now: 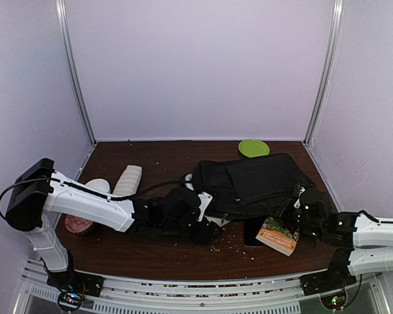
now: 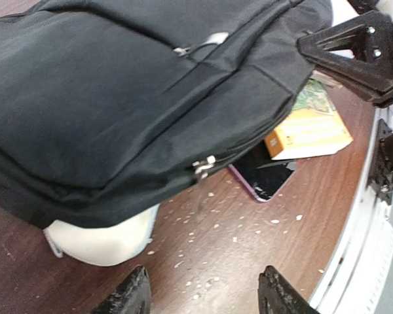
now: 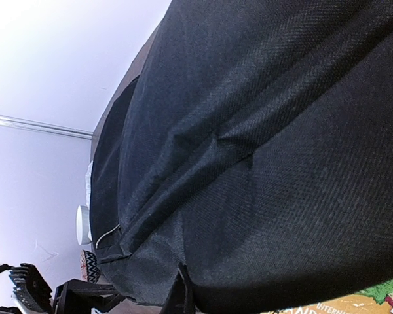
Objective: Pack the student bag
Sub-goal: Unzip the student bag at the center of the board.
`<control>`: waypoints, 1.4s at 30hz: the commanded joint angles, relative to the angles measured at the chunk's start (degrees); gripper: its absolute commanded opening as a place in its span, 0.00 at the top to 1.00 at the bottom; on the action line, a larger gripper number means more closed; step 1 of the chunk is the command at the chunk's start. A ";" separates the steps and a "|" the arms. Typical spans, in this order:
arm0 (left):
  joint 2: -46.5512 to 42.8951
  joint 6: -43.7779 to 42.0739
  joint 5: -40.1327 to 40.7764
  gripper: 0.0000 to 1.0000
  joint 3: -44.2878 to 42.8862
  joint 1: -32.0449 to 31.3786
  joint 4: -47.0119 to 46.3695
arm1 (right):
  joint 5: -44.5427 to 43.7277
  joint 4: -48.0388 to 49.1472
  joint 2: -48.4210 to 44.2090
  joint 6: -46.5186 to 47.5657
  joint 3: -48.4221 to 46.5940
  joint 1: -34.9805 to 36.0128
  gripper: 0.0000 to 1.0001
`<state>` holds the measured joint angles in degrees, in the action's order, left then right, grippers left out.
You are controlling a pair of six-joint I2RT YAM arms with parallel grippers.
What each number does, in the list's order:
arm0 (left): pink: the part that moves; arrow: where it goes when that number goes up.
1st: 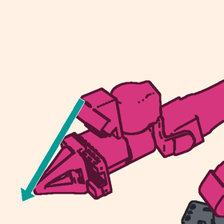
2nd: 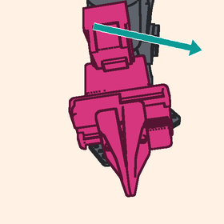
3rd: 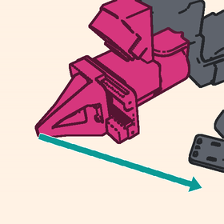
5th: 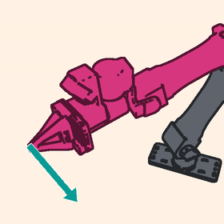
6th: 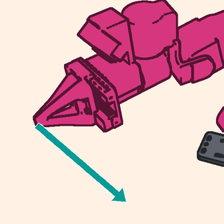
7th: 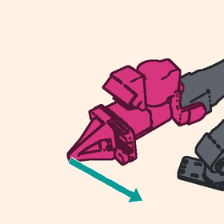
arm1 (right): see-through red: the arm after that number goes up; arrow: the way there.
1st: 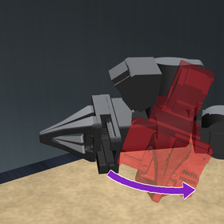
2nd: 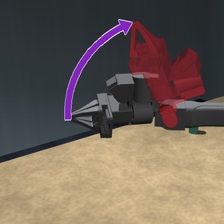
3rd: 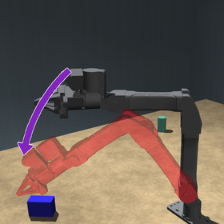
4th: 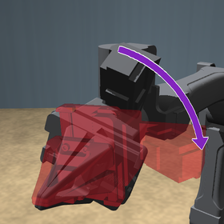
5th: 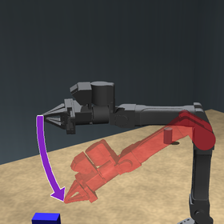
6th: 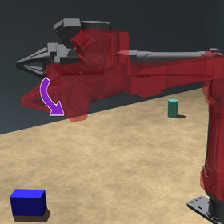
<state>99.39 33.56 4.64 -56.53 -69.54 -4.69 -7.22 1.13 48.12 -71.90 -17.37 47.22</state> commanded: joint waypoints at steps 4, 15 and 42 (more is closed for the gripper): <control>3.19 0.95 -2.22 0.40 -5.34 0.10 -0.59 | -2.23 0.29 -0.23 2.81 -0.93 -0.35 1.00; 6.85 5.27 -5.93 0.43 -7.71 2.89 -2.72 | -1.08 0.60 -0.84 2.50 -1.22 -0.31 1.00; 10.46 6.41 -9.31 0.70 -11.41 4.14 -3.68 | -0.94 0.83 -0.91 2.49 -1.63 -0.29 1.00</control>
<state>108.88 39.81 -4.45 -66.35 -66.04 -5.58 -7.09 1.48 48.16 -71.85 -17.39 47.20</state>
